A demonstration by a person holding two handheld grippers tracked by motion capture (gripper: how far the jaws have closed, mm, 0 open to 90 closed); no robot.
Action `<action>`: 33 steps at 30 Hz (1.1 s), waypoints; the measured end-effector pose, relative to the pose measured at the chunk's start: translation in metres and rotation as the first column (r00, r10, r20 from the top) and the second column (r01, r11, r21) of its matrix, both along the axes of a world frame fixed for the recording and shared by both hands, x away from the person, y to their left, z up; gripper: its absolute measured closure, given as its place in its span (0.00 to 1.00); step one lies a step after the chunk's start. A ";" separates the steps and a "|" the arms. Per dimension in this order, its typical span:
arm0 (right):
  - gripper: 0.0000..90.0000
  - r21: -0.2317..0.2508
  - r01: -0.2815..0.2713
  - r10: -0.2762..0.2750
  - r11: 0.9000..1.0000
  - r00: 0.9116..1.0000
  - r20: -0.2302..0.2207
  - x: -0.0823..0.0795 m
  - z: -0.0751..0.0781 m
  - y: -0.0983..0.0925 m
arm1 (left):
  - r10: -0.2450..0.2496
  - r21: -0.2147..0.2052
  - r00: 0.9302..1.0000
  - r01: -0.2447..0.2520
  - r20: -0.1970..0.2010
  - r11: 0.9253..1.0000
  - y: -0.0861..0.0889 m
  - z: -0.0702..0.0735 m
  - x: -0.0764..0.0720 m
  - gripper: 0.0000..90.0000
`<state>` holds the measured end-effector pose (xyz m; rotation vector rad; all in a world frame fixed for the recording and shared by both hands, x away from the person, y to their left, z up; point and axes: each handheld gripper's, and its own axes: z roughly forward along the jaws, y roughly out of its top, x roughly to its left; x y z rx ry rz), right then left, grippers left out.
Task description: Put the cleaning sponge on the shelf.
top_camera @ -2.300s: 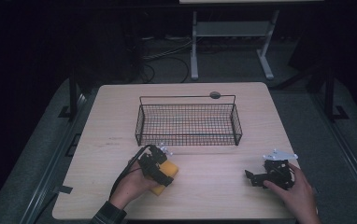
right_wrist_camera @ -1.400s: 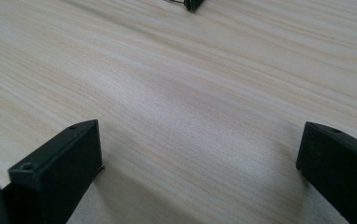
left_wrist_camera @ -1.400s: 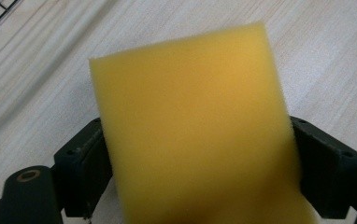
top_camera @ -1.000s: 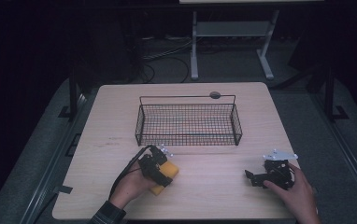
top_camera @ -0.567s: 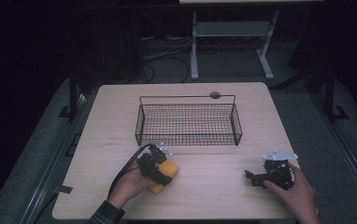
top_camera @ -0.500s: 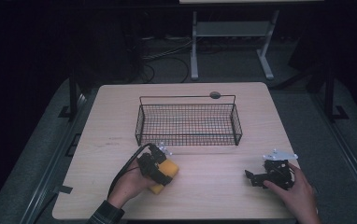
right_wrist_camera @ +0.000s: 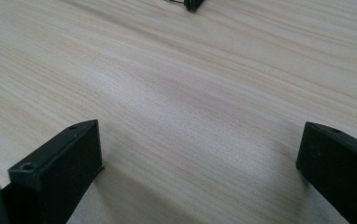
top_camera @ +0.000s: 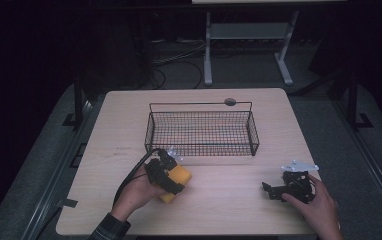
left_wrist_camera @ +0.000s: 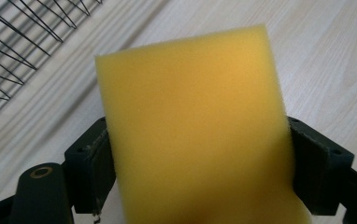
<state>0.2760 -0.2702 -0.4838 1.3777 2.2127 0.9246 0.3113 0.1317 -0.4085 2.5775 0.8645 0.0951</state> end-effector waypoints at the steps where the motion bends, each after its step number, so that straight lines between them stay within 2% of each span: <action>1: 0.00 0.000 0.000 0.000 1.000 1.000 0.000 0.000 0.000 0.000 | -0.001 -0.004 1.000 0.001 0.001 1.000 0.000 0.002 0.001 0.22; 18: 0.00 0.000 0.000 0.000 1.000 1.000 0.000 0.000 0.000 0.000 | -0.023 -0.023 0.999 0.024 0.044 0.999 -0.011 0.031 0.009 0.22; 33: 0.00 0.000 -0.002 0.002 1.000 1.000 0.001 0.000 0.000 0.000 | -0.030 -0.043 0.997 0.033 0.066 0.999 -0.015 0.050 0.017 0.22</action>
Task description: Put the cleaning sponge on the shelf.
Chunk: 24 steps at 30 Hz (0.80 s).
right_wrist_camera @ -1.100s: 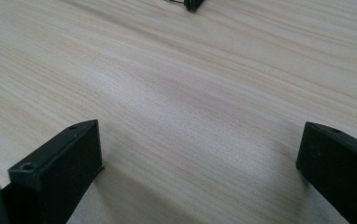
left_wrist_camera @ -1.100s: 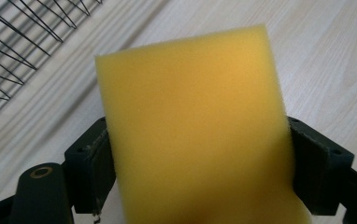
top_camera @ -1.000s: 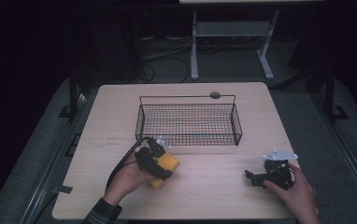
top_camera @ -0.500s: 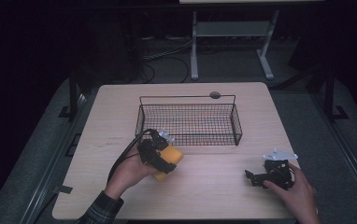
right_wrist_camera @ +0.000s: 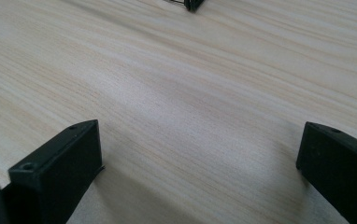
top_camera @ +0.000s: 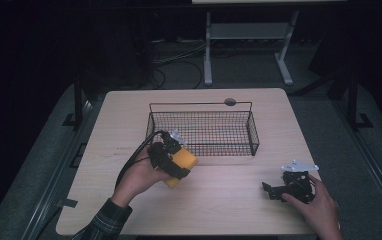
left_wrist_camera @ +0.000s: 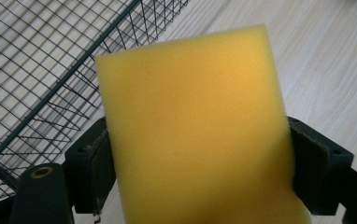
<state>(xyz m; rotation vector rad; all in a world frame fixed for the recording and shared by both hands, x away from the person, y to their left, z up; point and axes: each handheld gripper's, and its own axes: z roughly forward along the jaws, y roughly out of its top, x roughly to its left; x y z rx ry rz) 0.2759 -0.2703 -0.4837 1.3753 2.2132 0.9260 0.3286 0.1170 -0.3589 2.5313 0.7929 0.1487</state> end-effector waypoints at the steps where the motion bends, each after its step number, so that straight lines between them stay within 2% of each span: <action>1: 0.00 0.000 0.000 0.000 1.000 1.000 0.002 0.000 0.000 0.000 | -0.002 0.001 1.000 0.002 0.001 1.000 0.000 0.002 0.001 0.22; 14: 0.00 0.000 0.001 -0.001 1.000 1.000 -0.002 0.000 0.000 0.000 | 0.001 -0.021 1.000 0.000 0.019 1.000 -0.005 0.019 0.017 0.22; 24: 0.00 0.000 0.001 -0.001 1.000 1.000 -0.001 0.000 0.000 0.000 | 0.010 -0.013 0.999 -0.010 0.037 1.000 -0.010 0.026 0.032 0.22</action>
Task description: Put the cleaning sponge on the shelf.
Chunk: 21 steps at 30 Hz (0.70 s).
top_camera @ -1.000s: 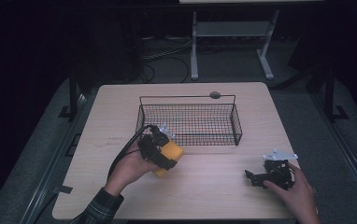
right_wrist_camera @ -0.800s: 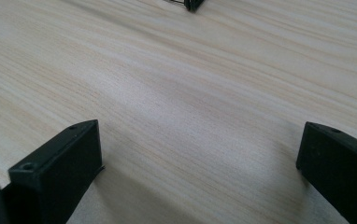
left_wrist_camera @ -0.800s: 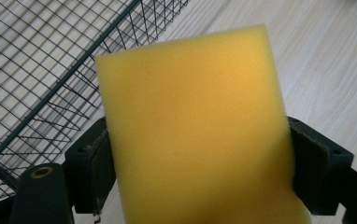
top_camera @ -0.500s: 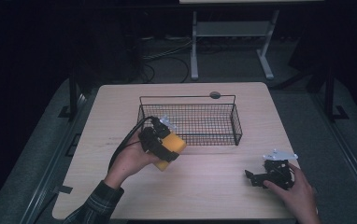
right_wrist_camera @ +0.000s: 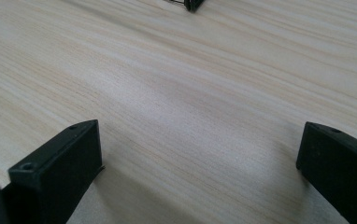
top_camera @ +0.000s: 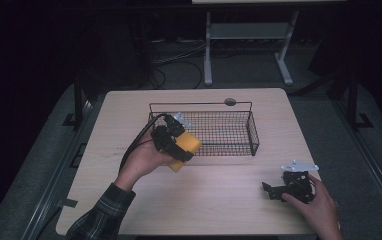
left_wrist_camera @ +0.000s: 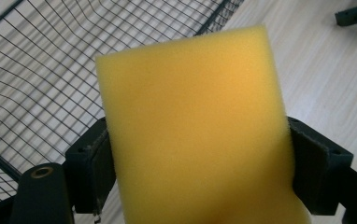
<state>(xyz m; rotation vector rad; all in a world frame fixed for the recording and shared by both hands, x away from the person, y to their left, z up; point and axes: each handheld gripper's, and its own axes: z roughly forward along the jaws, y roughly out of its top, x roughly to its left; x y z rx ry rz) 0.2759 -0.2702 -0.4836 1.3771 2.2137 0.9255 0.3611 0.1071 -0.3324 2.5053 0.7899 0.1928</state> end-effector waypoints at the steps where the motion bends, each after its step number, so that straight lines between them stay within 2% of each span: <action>1: 0.00 0.000 0.000 0.000 1.000 1.000 0.000 0.000 0.000 0.000 | 0.003 0.001 1.000 -0.003 0.003 1.000 0.000 0.001 0.002 0.22; 21: 0.00 -0.001 0.000 0.000 1.000 1.000 0.001 0.000 0.000 0.000 | 0.032 0.008 0.998 -0.032 0.046 0.999 -0.003 0.014 0.040 0.22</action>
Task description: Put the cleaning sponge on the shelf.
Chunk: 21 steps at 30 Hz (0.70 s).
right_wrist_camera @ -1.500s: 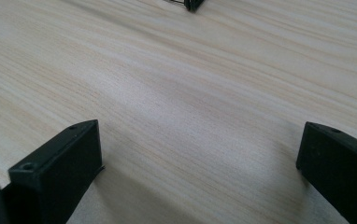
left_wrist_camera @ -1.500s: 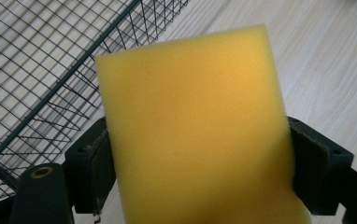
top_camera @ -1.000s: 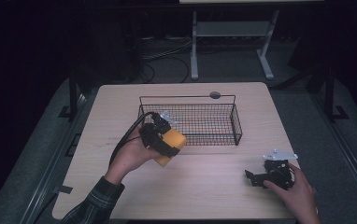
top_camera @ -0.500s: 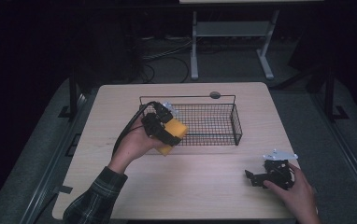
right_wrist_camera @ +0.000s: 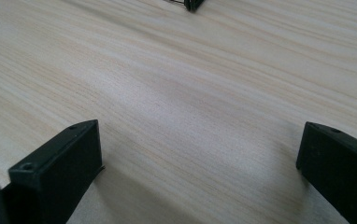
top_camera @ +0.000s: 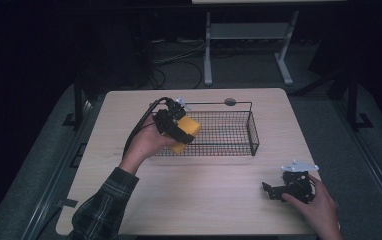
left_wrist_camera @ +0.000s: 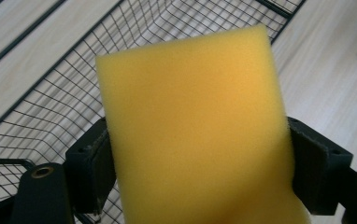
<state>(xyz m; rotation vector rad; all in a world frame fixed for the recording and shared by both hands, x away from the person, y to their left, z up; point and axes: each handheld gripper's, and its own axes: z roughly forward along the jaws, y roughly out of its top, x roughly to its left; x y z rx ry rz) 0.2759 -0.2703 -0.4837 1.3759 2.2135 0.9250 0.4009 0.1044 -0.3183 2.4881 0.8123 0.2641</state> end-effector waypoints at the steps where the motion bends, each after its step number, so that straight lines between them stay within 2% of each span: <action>1: 0.00 0.000 0.000 0.000 1.000 1.000 0.000 0.000 0.000 0.000 | 0.004 0.000 1.000 -0.004 0.003 1.000 0.001 0.000 0.002 0.22; 11: 0.00 0.001 0.000 0.000 1.000 1.000 -0.001 0.000 0.000 0.000 | 0.049 0.003 0.999 -0.049 0.005 0.999 0.008 -0.006 0.023 0.22; 21: 0.00 0.000 0.001 -0.001 1.000 1.000 0.000 0.000 0.000 0.000 | 0.109 0.006 0.994 -0.108 -0.005 0.994 0.017 -0.018 0.042 0.22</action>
